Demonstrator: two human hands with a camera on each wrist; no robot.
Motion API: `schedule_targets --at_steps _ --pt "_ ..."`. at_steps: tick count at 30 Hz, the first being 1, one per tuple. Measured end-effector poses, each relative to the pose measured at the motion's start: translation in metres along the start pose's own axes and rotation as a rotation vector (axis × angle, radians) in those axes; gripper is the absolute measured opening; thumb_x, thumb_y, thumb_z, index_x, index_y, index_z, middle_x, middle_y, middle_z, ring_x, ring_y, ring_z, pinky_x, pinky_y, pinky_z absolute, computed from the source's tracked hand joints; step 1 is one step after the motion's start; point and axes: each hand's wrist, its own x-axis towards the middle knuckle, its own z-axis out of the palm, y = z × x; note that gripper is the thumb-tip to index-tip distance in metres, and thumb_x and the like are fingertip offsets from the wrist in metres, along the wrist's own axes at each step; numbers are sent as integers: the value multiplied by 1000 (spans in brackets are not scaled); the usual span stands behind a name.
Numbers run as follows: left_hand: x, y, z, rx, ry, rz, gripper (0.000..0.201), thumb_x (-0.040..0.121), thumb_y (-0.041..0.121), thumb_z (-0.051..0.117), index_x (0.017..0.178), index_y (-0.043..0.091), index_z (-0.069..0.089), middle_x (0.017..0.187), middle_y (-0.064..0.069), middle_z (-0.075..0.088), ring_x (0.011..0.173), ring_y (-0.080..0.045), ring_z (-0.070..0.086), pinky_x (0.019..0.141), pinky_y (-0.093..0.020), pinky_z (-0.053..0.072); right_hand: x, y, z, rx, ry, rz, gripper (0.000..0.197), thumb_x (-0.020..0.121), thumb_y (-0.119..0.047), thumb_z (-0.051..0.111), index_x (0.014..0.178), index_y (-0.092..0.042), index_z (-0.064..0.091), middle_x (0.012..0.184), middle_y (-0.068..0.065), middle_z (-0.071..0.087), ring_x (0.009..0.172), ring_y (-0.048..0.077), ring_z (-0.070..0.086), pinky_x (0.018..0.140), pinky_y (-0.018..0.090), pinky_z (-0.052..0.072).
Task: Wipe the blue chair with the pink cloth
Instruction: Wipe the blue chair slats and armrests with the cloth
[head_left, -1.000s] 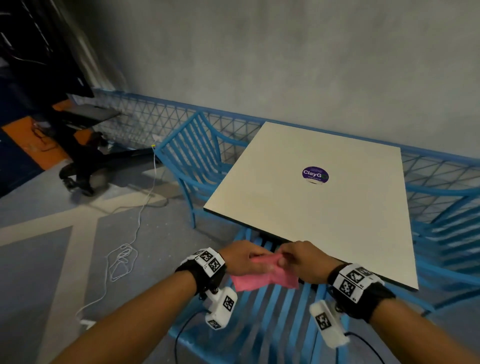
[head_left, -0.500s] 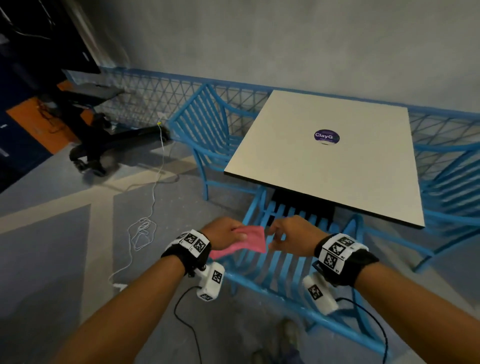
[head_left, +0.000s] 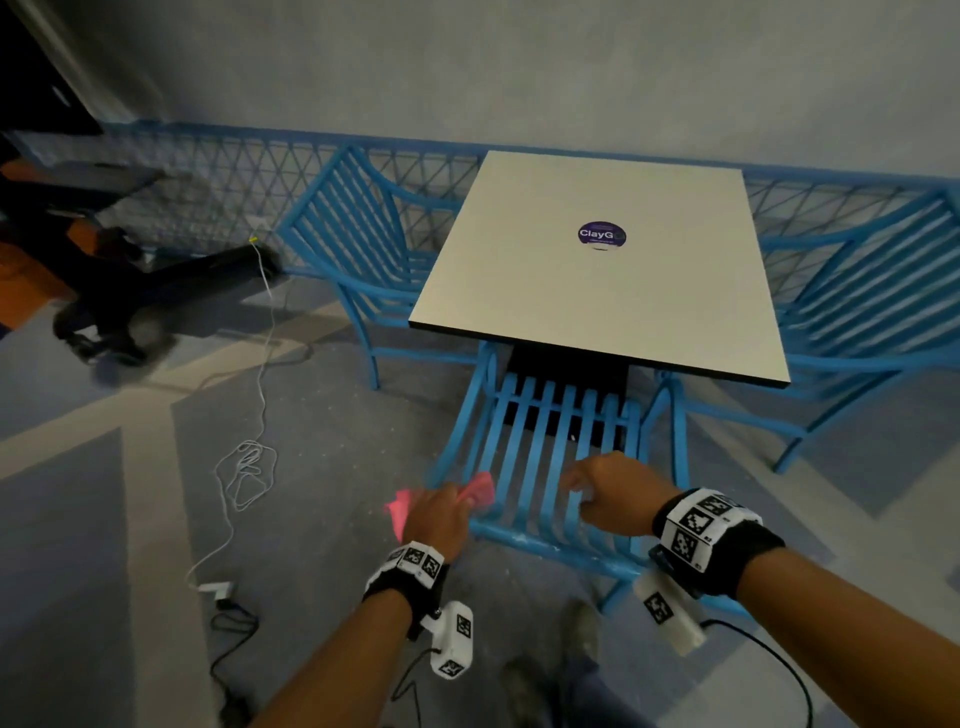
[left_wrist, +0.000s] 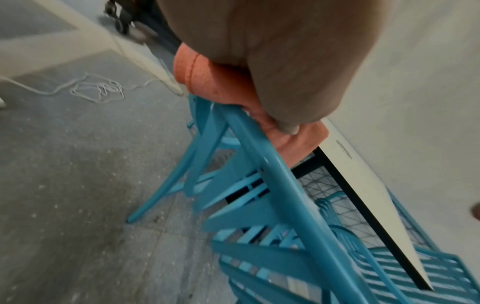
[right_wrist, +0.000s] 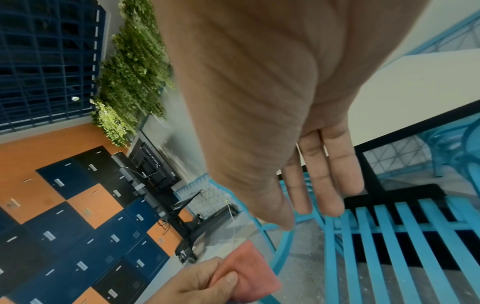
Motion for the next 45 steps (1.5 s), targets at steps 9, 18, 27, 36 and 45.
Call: schedule_targets --at_steps 9,18,27,36,45 --pt "-34 84 37 -44 -122 48 39 106 36 40 123 9 63 121 -17 70 116 -35 58 101 -40 38 -13 14 13 -56 35 68 41 85 -30 60 126 -28 57 132 -4 59 120 17 55 100 36 47" --pt "-51 115 18 -673 -300 -5 31 99 49 51 100 24 69 94 3 70 86 -17 68 73 -29 53 -29 42 12 -65 75 75 40 84 -32 59 124 -26 57 122 1 60 111 22 58 92 41 52" --pt "-12 34 -68 -425 137 -88 57 87 60 46 88 7 70 81 -14 69 75 -29 62 70 -42 49 -76 96 26 37 20 210 44 90 -36 59 131 -21 53 136 2 55 123 22 52 102 35 44" --pt "-17 60 21 294 -30 5 61 92 54 21 107 22 71 114 -1 77 103 -28 69 100 -44 37 -85 107 35 70 30 217 45 88 -36 59 130 -20 54 133 3 58 119 23 54 101 37 45" --pt "-68 168 86 210 -52 153 30 106 28 42 107 24 72 111 0 75 108 -24 67 113 -45 30 -114 141 46 114 64 308 44 88 -38 59 127 -19 56 129 4 60 115 23 57 97 35 47"
